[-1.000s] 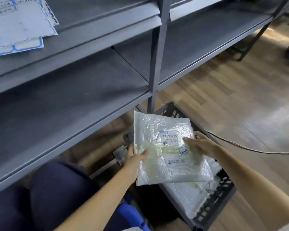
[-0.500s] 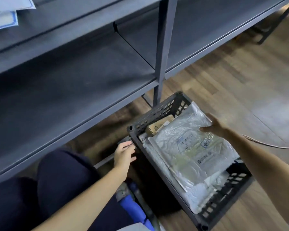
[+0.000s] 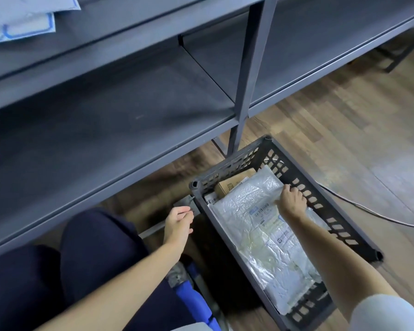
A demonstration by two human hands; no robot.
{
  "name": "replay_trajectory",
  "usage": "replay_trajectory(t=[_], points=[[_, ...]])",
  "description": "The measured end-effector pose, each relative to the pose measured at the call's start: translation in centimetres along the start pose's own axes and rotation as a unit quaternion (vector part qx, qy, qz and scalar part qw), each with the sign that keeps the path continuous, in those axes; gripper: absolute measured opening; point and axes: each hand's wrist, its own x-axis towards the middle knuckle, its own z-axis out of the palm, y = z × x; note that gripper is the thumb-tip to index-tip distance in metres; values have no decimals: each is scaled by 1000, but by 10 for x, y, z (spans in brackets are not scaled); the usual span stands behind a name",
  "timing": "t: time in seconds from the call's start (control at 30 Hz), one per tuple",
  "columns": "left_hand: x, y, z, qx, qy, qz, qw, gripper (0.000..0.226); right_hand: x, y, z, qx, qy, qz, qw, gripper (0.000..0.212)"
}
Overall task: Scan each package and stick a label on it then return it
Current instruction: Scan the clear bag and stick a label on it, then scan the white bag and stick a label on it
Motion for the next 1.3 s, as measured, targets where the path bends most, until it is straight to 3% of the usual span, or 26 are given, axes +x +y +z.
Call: replay_trajectory(t=[0.17, 0.33, 0.53, 0.67, 0.77, 0.9, 1.1, 1.3], points=[[0, 0, -8, 60, -19, 16, 998, 15, -8, 4, -3, 7, 19, -8, 1000, 30], [-1, 10, -10, 172, -51, 39, 983, 34, -40, -16, -2, 32, 11, -19, 999, 43], [-15, 45, -15, 363, -95, 116, 920, 42, -66, -76, -36, 51, 48, -90, 993, 43], [-34, 81, -21, 410, -108, 210, 881, 47, -82, -110, -88, 83, 117, -103, 984, 31], [-51, 112, -31, 442, -105, 275, 847, 49, -99, -135, -141, 119, 183, -124, 968, 33], [-81, 167, -52, 435, -97, 342, 827, 50, -127, -163, -222, 150, 276, -142, 939, 34], [-125, 259, -115, 431, 1, 457, 778, 49, -172, -225, -335, 154, 354, -197, 901, 35], [-157, 314, -205, 269, 97, 478, 831, 31, -229, -332, -388, 145, 339, -312, 876, 28]])
